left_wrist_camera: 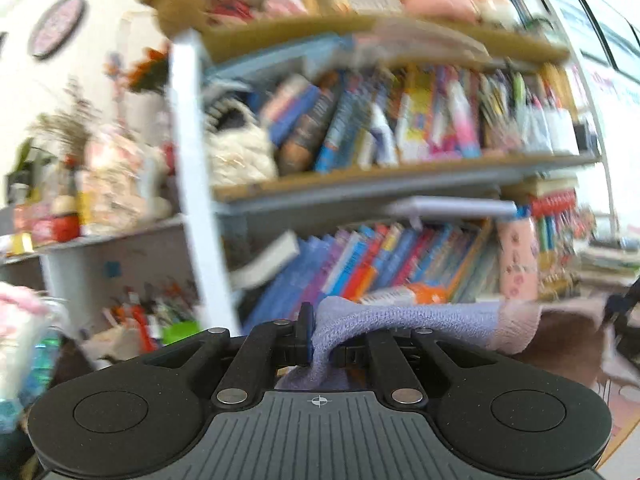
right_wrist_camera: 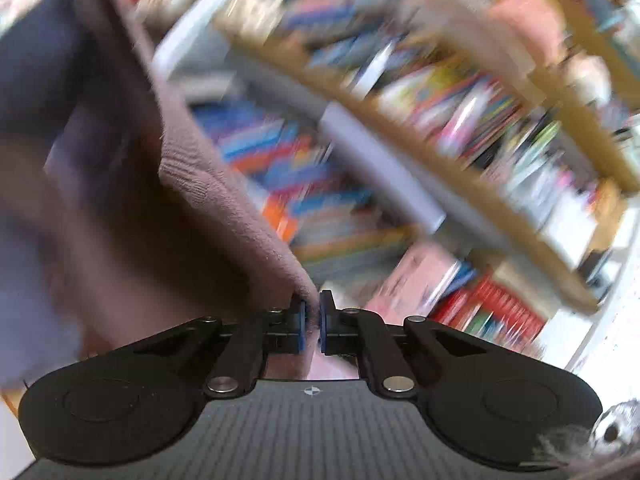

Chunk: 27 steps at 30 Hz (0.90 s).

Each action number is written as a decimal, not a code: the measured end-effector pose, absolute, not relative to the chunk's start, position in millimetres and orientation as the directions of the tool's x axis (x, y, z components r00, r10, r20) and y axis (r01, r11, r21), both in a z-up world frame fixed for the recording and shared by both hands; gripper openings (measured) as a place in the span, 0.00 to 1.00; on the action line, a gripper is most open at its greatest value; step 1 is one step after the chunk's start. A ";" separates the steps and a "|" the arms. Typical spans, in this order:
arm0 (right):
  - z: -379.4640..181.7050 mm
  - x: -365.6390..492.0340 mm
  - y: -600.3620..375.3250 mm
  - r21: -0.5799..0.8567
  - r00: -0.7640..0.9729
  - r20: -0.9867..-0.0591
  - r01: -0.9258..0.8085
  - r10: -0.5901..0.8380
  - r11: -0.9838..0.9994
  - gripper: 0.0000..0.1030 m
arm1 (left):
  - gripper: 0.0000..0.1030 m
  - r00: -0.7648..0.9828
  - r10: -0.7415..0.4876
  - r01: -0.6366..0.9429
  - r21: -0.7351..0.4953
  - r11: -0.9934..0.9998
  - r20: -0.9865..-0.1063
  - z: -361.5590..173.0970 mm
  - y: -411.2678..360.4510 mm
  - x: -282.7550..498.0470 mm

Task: Fold clothes
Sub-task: 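Grasp the sweater hem with the left tool while the right tool grasps the hem, then lift the sweater with both tools and shake it out flat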

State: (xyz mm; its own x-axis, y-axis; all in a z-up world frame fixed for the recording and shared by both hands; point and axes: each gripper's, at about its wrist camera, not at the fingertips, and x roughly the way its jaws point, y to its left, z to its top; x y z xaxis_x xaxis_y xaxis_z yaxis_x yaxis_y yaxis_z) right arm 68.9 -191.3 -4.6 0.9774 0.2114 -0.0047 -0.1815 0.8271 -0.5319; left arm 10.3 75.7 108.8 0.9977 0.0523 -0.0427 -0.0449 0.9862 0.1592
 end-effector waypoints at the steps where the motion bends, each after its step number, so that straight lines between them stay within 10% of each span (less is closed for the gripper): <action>1: 10.4 52.1 -189.5 -0.512 0.974 0.068 -0.153 0.218 0.845 0.06 | 0.07 0.998 0.062 -0.060 0.145 0.988 -0.008 116.7 81.3 -3.5; 10: 147.8 -67.2 -181.7 -0.544 0.765 0.614 0.230 0.196 0.807 0.06 | 0.07 0.893 0.059 -0.115 0.099 0.988 0.446 204.4 99.1 -125.8; 16: 160.7 -76.2 -185.5 -0.578 0.750 0.632 0.289 0.195 0.763 0.06 | 0.08 0.857 0.010 -0.092 0.135 0.987 0.515 217.7 97.4 -150.9; 21: 141.9 -37.7 -186.3 -0.664 0.875 0.442 0.172 0.197 0.728 0.06 | 0.08 0.980 -0.040 0.010 0.153 0.988 0.196 179.5 114.4 -68.5; 27: 53.7 89.4 -180.4 -0.767 0.989 -0.022 -0.112 0.148 0.632 0.06 | 0.09 0.938 -0.061 0.130 0.184 0.974 -0.341 79.1 107.2 94.8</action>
